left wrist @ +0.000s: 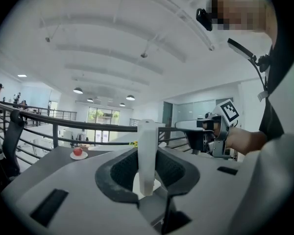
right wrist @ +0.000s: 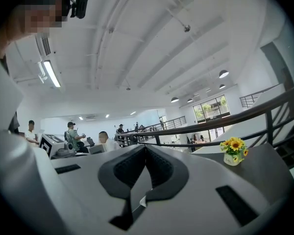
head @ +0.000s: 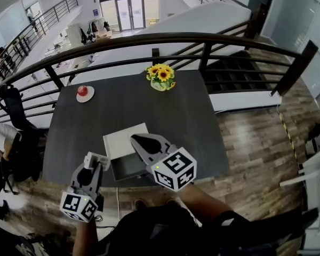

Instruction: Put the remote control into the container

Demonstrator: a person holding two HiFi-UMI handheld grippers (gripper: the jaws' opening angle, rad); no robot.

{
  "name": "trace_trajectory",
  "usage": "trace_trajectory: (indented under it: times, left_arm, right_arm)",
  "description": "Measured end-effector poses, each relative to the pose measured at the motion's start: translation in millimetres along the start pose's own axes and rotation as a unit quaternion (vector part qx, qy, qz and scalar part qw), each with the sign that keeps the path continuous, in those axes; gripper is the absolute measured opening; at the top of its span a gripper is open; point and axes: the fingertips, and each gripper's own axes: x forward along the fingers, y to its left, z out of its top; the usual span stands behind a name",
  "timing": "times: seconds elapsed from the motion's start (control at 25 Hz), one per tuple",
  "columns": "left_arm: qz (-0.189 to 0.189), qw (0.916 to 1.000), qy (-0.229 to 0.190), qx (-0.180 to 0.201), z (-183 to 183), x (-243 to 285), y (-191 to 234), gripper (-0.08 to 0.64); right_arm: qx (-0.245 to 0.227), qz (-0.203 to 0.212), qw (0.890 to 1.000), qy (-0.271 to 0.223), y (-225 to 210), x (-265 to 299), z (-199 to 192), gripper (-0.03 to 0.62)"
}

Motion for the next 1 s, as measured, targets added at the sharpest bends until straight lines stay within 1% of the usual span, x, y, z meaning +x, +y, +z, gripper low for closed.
trace_trajectory:
  times: [0.24,0.4,0.52,0.6,0.72,0.92,1.0]
  left_arm:
    - [-0.060,0.9964,0.058,0.016,-36,33,-7,0.109]
    - [-0.089,0.9889,0.110,0.047,-66,54,-8,0.108]
    - [-0.115,0.9822,0.136,0.061,-91,71,-13,0.107]
    - [-0.134,0.9756,0.159,0.069,-109,81,-17,0.108]
    - [-0.159,0.9622,0.206,0.080,-136,91,-24,0.109]
    - [-0.173,0.9398,0.259,0.141,-181,106,-21,0.107]
    - [-0.174,0.9324,0.279,0.150,-197,109,-18,0.107]
  right_arm:
    - [0.012,-0.047,0.999,-0.002,-20,-12,-7,0.002]
    - [0.017,-0.078,0.997,-0.002,-30,-23,-8,0.002]
    - [0.020,-0.104,0.994,0.003,-37,-33,-15,0.002]
    - [0.021,-0.116,0.993,0.005,-42,-38,-20,0.002]
    - [0.023,-0.129,0.991,0.006,-46,-46,-26,0.002]
    - [0.029,-0.154,0.988,0.018,-48,-60,-38,0.002]
    - [0.028,-0.160,0.986,0.021,-48,-66,-40,0.002]
